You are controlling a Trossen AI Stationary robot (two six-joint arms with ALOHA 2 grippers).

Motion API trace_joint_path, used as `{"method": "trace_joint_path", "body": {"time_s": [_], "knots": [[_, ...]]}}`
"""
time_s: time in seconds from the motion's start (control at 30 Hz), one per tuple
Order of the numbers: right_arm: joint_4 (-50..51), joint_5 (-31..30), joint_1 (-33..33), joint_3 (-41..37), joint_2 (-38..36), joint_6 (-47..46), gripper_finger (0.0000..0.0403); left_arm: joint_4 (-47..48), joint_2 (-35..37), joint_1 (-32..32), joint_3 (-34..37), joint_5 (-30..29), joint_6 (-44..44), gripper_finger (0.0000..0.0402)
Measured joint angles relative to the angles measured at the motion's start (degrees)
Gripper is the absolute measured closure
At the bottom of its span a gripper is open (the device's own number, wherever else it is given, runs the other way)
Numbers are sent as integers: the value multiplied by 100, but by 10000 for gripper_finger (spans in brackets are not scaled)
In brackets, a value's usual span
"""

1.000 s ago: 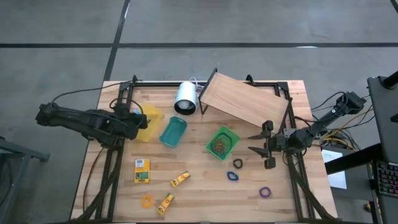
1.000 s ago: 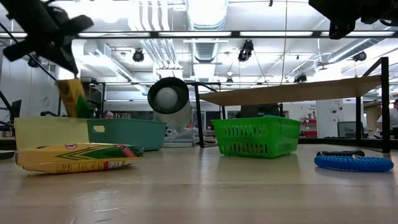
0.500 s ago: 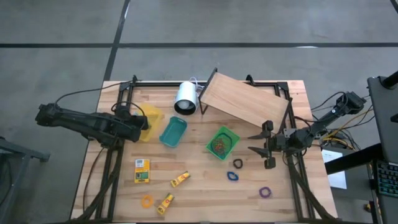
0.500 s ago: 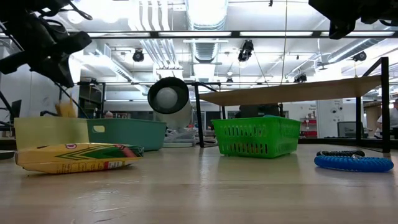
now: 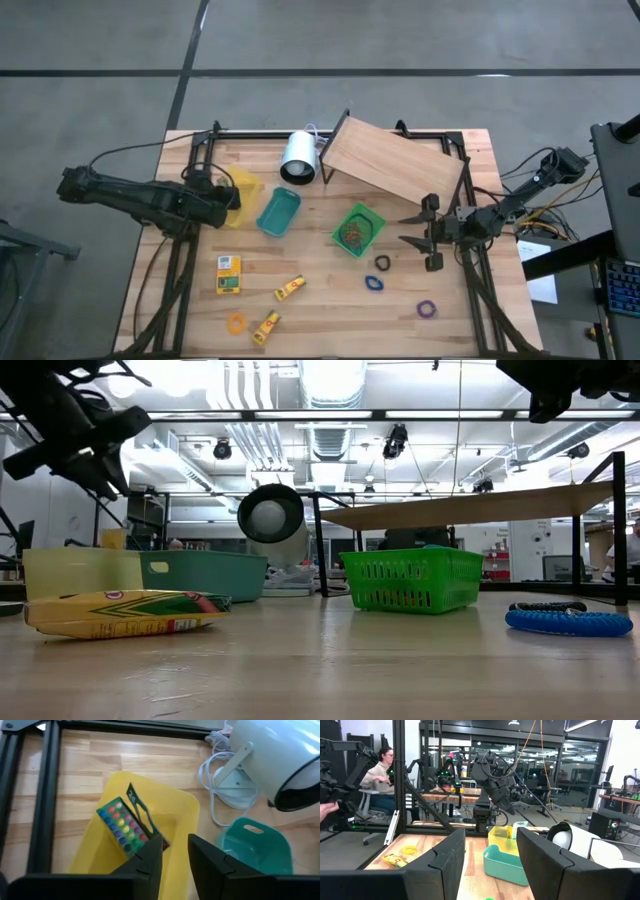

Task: Pick & Place Office Desk Supplies
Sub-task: Put the top small yellow crayon box into the yellow bin

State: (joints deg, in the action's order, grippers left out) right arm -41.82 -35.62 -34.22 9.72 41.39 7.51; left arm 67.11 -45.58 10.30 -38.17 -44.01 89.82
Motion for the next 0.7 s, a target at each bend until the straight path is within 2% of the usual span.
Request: {"method": "trace_joint_path", "body": {"time_s": [0.1,0.2,0.3,0.43,0.53,0.63,0.7], "knots": [[0,2,-1,0,-1,0,225,-157,0,1,-84,13,-177,302],[-1,1,-2,0,-1,0,225,-443,0,1,-364,106,-771,302],[-2,2,0,0,-1,0,225,-818,0,5,-666,645,-1555,302],[-1,1,-1,0,0,0,225,-1647,-1,99,-749,1688,-2800,302],[-2,2,0,0,-1,0,225,-2405,-94,407,-618,2124,-3547,302],[-1,1,0,0,0,0,225,-2889,-370,911,-457,2128,-4268,302],[0,0,0,0,0,0,225,-3003,-651,1270,-435,2014,-4448,301]]}}
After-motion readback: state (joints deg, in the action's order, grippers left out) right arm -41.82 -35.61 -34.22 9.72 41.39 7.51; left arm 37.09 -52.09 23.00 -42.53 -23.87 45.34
